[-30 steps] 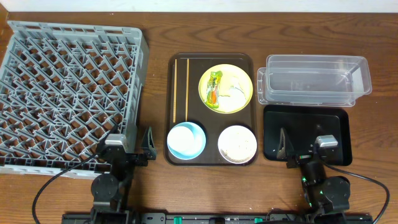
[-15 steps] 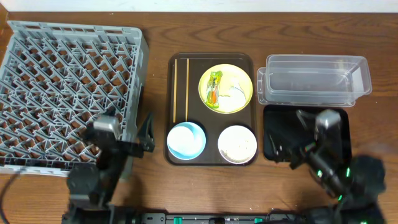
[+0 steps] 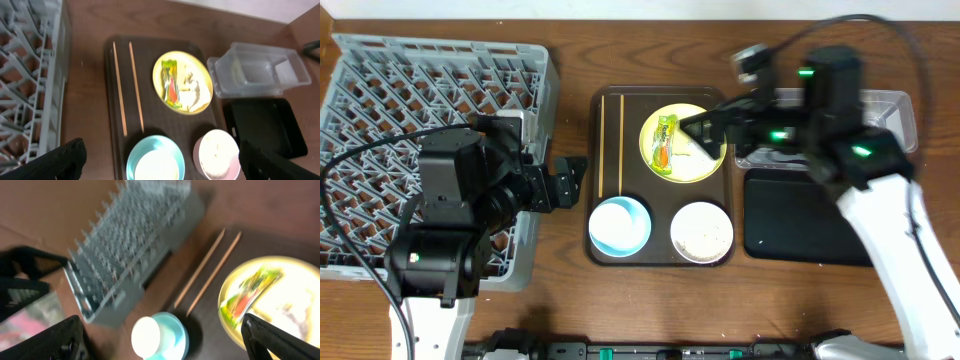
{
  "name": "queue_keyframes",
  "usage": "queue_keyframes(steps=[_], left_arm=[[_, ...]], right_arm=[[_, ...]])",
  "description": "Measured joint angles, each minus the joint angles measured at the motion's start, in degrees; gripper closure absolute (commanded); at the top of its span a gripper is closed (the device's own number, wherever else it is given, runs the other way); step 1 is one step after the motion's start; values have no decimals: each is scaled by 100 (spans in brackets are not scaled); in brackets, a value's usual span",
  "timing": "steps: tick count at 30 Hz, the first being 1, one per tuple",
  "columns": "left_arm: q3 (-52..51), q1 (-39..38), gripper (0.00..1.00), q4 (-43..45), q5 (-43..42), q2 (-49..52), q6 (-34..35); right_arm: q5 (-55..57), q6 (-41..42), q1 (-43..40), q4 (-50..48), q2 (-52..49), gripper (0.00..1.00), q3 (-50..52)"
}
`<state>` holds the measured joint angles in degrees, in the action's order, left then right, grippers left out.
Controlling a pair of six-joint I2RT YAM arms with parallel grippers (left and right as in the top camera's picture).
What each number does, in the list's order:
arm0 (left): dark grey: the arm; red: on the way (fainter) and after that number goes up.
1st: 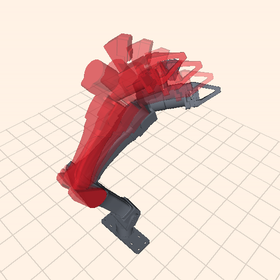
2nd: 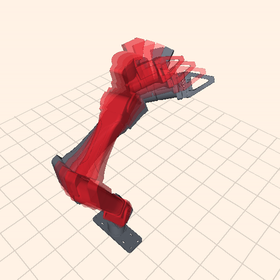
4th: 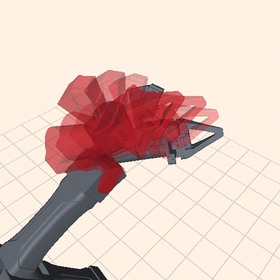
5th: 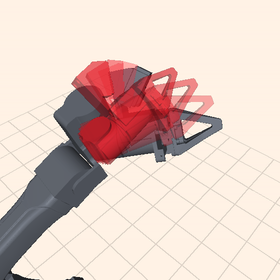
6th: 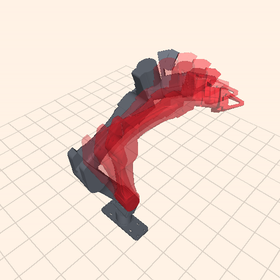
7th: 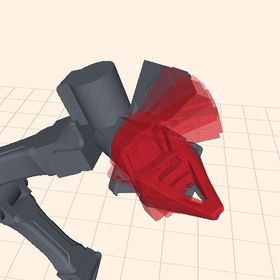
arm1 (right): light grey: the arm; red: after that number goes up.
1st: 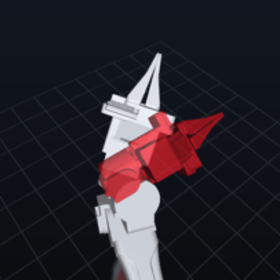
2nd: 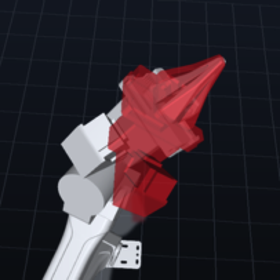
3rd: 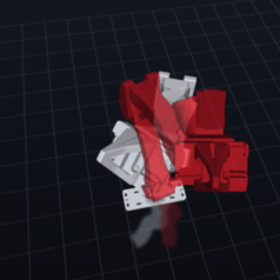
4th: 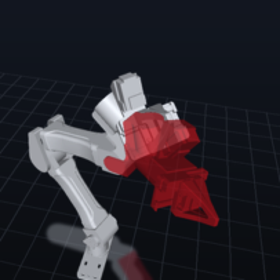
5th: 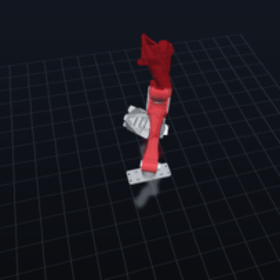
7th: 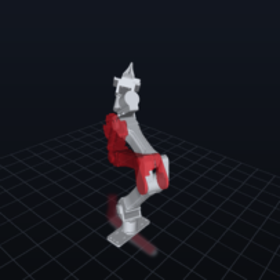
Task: Sort waste into correct bins and load items into the dishwasher
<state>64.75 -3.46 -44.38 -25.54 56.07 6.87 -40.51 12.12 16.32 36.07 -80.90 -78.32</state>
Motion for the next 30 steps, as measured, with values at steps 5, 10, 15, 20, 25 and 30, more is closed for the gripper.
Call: queue_keyframes(steps=[5,10,15,20,25,30], left_arm=[[0,0,3,-177,-4,195,0],[0,0,3,-177,-2,337,-2],[0,0,3,-177,-2,415,0],[0,0,3,-177,-2,426,0],[0,0,3,-177,-2,426,0],[0,0,3,-177,-2,426,0]], right_arm=[[1532,109,713,448,-1154,1,-24],[3075,334,970,459,-2277,21,-4],[3615,452,970,358,-2900,49,-4],[3783,492,968,291,-3324,99,4],[3762,509,931,345,-3152,99,4],[3768,514,479,304,-1930,99,-9]])
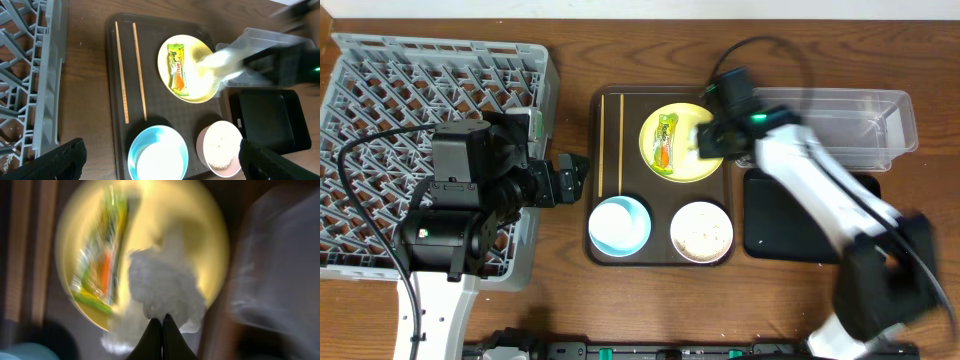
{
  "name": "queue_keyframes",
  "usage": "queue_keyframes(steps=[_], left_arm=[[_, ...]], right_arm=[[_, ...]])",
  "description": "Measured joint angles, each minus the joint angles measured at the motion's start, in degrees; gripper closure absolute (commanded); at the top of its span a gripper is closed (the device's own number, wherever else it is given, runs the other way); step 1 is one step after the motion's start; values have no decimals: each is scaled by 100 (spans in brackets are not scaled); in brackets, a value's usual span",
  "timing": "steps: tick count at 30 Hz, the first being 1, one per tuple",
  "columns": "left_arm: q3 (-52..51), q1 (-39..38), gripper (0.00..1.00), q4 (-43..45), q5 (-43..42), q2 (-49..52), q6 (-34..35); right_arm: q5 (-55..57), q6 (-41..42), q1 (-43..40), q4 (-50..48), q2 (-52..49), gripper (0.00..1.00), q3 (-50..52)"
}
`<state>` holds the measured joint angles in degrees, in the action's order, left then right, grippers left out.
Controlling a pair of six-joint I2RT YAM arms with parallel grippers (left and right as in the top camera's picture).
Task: Sort waste into correct bins and load items into the dishwasher
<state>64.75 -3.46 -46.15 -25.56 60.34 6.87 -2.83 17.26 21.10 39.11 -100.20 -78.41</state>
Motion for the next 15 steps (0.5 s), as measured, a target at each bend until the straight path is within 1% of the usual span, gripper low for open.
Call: queue_keyframes(steps=[2,5,8,10,11,12,13,14,15], left_arm=[[0,0,3,0,-2,0,0],[0,0,3,0,-2,0,0],[0,0,3,0,0,0,0],[0,0,3,0,-2,0,0],[0,0,3,0,-2,0,0],[0,0,3,2,0,0,0],[0,0,3,0,-2,0,-2],[0,0,3,2,-2,0,-2],[0,0,3,0,0,0,-2]], right_arm=[[28,0,-293,9,612,99,-76],[76,-22,-713,105,1158,99,-186],[142,-72,-1167,260,1305,99,-212],[210,-127,-1449,356,1215,99,-210],[273,-142,-1587,382,1143,97,-208],[334,-160,-1731,409,1051,86,-208],[374,-177,-1812,437,988,71,-205],[417,-232,-1930,468,890,61,-203],[415,-299,-1993,492,828,54,-203]])
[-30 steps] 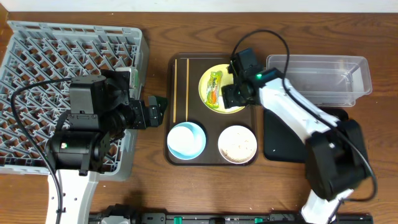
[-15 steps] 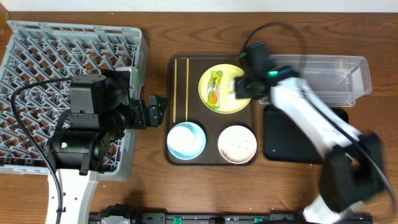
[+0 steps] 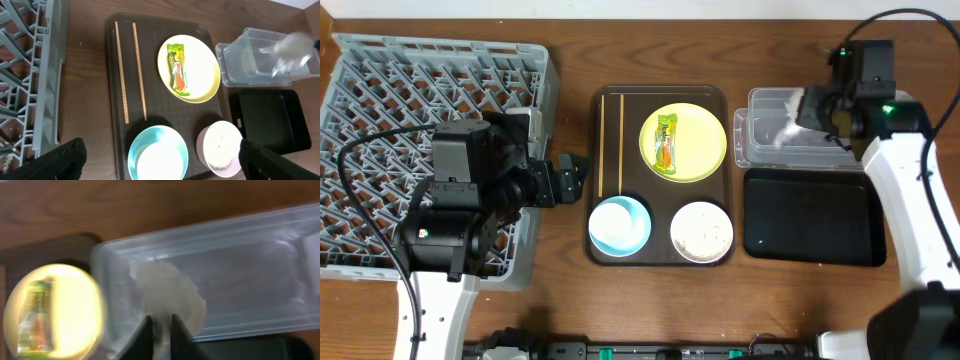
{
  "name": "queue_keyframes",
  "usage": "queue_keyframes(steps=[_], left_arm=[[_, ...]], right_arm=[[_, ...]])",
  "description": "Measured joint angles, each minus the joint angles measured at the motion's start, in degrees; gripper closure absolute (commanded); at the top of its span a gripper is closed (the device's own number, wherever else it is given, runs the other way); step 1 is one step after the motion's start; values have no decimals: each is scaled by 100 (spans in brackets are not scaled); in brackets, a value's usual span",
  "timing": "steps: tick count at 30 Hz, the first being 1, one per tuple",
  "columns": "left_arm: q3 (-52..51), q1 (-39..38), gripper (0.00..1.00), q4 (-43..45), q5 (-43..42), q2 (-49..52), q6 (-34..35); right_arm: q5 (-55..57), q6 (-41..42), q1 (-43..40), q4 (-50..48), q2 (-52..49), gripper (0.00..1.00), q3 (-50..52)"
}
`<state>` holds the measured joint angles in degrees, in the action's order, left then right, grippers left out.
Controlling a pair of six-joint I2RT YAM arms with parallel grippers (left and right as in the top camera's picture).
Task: Sort waste into correct bins and load items into the dishwasher
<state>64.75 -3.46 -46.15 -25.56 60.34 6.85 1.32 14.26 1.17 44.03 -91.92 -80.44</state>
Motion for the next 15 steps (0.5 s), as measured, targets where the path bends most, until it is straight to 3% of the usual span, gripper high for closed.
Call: queue_keyframes(steps=[2,7,15], left_arm=[[0,0,3,0,-2,0,2],[0,0,3,0,-2,0,0],[0,0,3,0,-2,0,2]], right_arm=[[-177,-179,-63,66,-140,42,9],[-1054,-557,280,-22,-181,37,59],[-1158,-514,2317,-859,-365,29,57]])
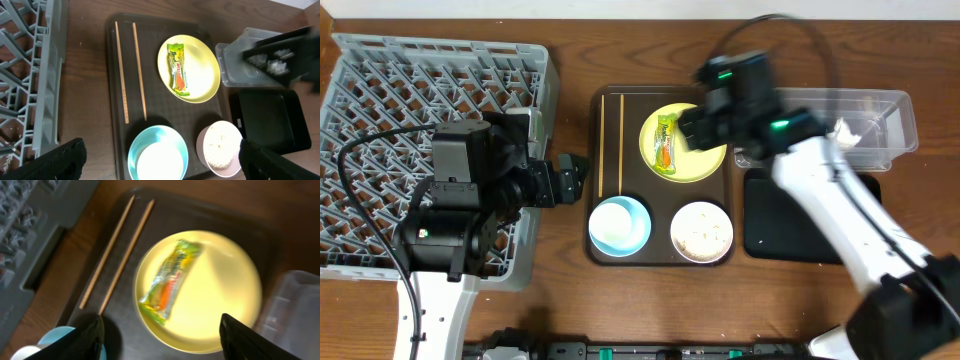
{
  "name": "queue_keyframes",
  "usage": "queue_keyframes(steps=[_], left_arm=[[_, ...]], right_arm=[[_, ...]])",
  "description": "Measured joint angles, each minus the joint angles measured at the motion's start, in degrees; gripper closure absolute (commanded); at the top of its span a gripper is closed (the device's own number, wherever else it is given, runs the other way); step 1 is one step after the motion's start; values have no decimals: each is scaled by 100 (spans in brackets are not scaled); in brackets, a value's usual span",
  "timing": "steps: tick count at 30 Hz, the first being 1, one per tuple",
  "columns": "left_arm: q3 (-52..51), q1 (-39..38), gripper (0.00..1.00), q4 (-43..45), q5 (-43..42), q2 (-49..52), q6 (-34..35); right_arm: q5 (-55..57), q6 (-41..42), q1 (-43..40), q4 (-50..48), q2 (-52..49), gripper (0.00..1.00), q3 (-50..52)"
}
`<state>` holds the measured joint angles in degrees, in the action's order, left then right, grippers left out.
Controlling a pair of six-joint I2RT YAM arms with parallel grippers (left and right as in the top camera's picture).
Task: Sort waste into correct bins and load items into the dishwasher
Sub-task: 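Grasp the green snack wrapper with the right gripper, drop into clear bin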
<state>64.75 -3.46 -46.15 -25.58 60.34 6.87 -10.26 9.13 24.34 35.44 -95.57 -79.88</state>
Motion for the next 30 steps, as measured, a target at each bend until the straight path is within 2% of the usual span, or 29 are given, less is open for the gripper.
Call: queue_keyframes(steps=[4,6,8,10,11,13,14,16,24,30], left_arm=[[0,0,3,0,0,0,-2],[0,0,3,-2,0,0,0],[0,0,3,0,0,0,-2],[0,0,3,2,2,0,-2],[0,0,3,0,0,0,-2],[0,0,2,0,2,0,0],[0,0,2,0,0,0,0],[0,0,3,0,0,0,0],[0,0,3,-2,0,0,-2],[0,0,3,0,0,0,-2]], right_arm=[[612,426,610,-319,-708,31,-2],[787,573,728,-560,-1163,25,0],[907,680,809,-876,-1652,25,2],[1012,750,850,-1169,-2057,30,2],[1034,780,855,-1255,-2199,37,4],[1056,866,855,-1366,-2396,68,7],[1075,938,855,-1379,-2448,80,9],[1132,1019,850,-1368,-2476,99,9],[992,1161,645,-758,-2181,99,20],[922,977,-68,-229,-634,99,48]])
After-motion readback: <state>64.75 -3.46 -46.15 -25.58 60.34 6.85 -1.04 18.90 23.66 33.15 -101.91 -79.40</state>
